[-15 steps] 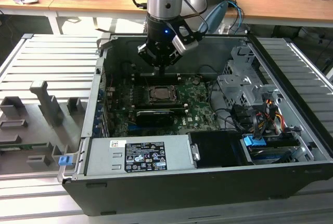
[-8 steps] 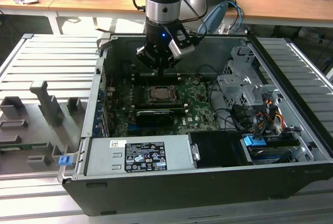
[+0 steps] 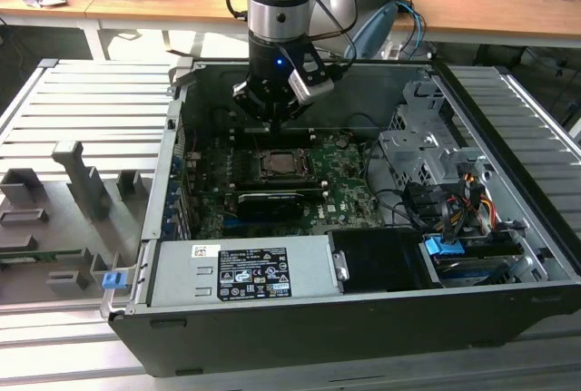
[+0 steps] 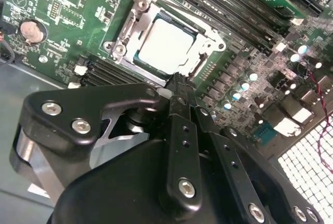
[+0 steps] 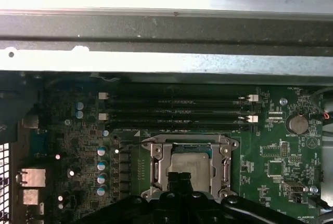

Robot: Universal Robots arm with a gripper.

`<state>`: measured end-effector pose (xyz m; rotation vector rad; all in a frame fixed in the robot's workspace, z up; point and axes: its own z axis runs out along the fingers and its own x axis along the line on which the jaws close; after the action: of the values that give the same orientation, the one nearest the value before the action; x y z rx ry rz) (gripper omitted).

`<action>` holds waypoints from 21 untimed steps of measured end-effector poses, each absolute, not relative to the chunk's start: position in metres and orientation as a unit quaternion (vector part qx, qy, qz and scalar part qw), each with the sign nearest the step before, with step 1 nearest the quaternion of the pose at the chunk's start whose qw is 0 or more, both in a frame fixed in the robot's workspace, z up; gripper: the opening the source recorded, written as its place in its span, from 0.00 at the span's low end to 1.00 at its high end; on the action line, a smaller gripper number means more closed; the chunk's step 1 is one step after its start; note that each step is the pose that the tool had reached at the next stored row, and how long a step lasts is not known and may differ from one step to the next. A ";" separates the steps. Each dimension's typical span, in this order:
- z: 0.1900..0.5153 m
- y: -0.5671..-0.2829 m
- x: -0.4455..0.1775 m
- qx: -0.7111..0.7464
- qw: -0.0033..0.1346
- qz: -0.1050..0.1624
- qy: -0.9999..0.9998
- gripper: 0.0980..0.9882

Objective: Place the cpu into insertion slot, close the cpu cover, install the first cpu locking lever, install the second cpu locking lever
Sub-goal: 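Install the first cpu locking lever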

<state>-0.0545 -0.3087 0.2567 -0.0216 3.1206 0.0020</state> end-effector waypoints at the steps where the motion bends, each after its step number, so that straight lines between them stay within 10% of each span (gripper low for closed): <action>1: 0.257 -0.309 -0.055 -0.007 0.010 0.001 1.000 0.01; 21: 0.254 -0.309 -0.089 -0.006 0.010 0.001 1.000 0.01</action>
<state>-0.0893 -0.3095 0.2545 -0.0190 3.1206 0.0038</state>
